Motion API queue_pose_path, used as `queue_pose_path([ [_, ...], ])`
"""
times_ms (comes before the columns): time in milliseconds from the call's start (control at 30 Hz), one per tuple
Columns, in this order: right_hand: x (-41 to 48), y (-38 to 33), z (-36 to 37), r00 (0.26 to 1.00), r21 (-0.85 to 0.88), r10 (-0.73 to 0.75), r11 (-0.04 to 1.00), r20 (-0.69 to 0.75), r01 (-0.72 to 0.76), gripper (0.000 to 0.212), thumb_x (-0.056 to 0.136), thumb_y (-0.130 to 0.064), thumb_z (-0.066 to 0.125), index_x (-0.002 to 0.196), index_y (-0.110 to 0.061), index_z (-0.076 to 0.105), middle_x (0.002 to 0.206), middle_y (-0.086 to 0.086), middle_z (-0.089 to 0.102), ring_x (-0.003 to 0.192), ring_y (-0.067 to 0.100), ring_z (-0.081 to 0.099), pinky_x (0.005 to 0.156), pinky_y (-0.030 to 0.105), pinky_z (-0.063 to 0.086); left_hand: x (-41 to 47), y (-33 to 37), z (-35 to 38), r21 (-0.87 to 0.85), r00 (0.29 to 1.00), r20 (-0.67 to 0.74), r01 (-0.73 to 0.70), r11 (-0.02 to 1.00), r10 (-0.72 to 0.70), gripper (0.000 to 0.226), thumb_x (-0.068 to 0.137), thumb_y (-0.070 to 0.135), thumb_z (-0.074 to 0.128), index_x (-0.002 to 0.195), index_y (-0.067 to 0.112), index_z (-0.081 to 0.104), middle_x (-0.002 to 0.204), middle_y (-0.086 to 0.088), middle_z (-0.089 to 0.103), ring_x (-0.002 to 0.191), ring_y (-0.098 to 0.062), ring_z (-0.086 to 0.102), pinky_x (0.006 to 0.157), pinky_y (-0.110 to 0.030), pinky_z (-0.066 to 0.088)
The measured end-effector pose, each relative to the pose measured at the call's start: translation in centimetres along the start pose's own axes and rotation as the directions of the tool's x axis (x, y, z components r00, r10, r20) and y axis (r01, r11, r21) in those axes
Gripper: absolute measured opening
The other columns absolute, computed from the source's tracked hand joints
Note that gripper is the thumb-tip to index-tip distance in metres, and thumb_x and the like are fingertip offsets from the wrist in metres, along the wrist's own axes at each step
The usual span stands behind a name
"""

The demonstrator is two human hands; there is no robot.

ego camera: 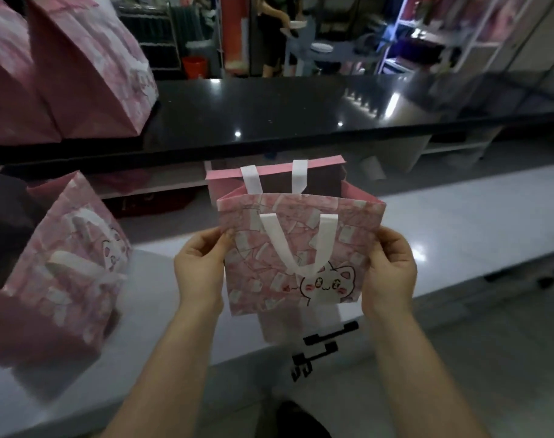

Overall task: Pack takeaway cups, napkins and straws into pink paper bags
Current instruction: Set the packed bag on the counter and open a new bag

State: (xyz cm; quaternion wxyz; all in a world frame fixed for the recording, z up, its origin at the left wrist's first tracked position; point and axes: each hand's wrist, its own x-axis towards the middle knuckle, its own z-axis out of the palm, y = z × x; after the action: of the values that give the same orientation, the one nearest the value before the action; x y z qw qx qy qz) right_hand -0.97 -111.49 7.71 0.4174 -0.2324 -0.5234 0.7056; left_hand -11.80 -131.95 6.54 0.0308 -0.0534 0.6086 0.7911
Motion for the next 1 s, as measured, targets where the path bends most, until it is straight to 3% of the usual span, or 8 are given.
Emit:
queue_pose_path([
  [133,1.2,-1.4,-3.7,0.993,0.027,-0.017,0.999,-0.116,0.020,0.019,0.093,-0.006,0.061,0.083,-0.021,0.068,0.083,-0.004,0.074,0.077,0.011,0.071,0.061,0.023,0.056,-0.6,-0.7,3.9,0.018,0.989,0.137,0.051,0.999,-0.053,0.009,0.088,0.016,0.069,0.093,0.019,0.075,0.094,-0.001,0.076,0.089,-0.019,0.072,0.072,-0.029,0.058],
  [333,3.6,-3.3,-10.0,0.958,0.049,-0.074,0.995,-0.278,0.091,0.032,0.092,-0.003,0.061,0.076,-0.028,0.073,0.082,-0.006,0.074,0.076,0.008,0.071,0.062,0.020,0.056,-2.5,-1.6,10.2,0.069,0.931,0.363,0.020,0.997,-0.044,0.013,0.088,0.020,0.067,0.098,0.019,0.076,0.096,0.000,0.076,0.090,-0.015,0.072,0.069,-0.024,0.058],
  [600,8.1,-6.4,-20.7,0.892,0.031,-0.147,0.984,-0.428,0.177,0.030,0.091,0.003,0.058,0.081,-0.023,0.069,0.077,-0.009,0.073,0.070,0.004,0.068,0.059,0.018,0.054,-6.9,-5.3,22.4,0.122,0.875,0.481,0.004,0.992,-0.063,0.009,0.089,0.022,0.068,0.095,0.022,0.076,0.093,0.001,0.076,0.087,-0.015,0.072,0.073,-0.032,0.058],
  [733,11.3,-9.6,-28.2,0.868,0.006,-0.174,0.980,-0.465,0.199,0.019,0.093,-0.002,0.058,0.088,-0.019,0.065,0.078,-0.010,0.073,0.072,0.005,0.069,0.060,0.018,0.054,-10.9,-7.5,30.7,0.138,0.843,0.536,-0.031,0.990,-0.048,0.009,0.090,0.026,0.068,0.096,0.024,0.074,0.093,0.005,0.075,0.088,-0.015,0.072,0.074,-0.034,0.058],
  [1000,16.4,-14.6,-43.7,0.773,-0.061,-0.225,0.970,-0.593,0.235,0.012,0.094,-0.006,0.059,0.094,-0.016,0.066,0.084,-0.007,0.075,0.077,0.008,0.071,0.062,0.021,0.055,-19.9,-12.9,46.7,0.119,0.736,0.673,-0.015,0.993,-0.069,0.010,0.092,0.019,0.066,0.099,0.014,0.071,0.094,-0.003,0.075,0.090,-0.022,0.071,0.077,-0.036,0.059],
])
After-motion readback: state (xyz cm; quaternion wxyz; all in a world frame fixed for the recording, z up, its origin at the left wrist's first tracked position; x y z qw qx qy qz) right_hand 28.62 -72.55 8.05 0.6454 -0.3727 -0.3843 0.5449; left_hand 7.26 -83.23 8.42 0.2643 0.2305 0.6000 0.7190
